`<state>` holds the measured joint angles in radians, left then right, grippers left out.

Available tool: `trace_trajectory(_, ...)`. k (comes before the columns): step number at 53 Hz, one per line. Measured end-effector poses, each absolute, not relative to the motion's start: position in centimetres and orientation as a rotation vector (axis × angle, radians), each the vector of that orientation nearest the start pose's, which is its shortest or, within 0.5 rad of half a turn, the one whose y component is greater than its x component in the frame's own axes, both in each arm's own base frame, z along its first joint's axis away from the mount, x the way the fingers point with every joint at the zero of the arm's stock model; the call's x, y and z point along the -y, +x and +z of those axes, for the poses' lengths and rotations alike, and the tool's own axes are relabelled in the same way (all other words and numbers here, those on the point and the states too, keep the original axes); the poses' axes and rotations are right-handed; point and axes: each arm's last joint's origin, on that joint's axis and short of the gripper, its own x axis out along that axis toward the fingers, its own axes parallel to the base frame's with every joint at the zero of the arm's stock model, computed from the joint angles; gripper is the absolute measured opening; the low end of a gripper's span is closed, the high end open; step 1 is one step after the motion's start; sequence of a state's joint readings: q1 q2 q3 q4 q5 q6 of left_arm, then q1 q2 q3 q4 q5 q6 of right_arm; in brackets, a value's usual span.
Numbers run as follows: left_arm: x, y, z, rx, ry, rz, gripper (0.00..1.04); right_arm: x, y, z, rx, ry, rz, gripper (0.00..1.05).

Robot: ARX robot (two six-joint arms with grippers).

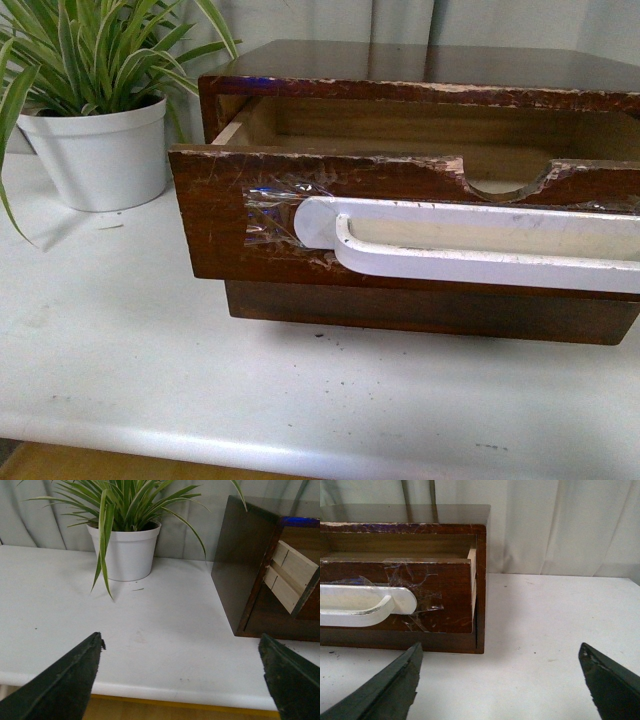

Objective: Open drawer

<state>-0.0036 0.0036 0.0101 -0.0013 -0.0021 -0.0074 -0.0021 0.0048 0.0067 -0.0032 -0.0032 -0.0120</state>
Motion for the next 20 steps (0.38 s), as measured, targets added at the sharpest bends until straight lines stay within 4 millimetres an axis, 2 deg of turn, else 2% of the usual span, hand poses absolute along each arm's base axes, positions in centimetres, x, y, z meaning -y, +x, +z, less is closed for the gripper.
trace_trajectory(3,0.03,9.73,16.65,0.005,-0.006,-0.002,1.0,0.01,9.76,16.51,-0.001,-0.01,0.001,0.97)
trace_trajectory(6,0.03,9.73,16.65,0.005,-0.006,-0.001,0.98,0.01,9.76,16.51,-0.001,-0.01,0.001,0.95)
trace_trajectory(20,0.03,9.73,16.65,0.005,-0.005,-0.001,0.98,0.01,9.76,16.51,-0.001,-0.01,0.001,0.96)
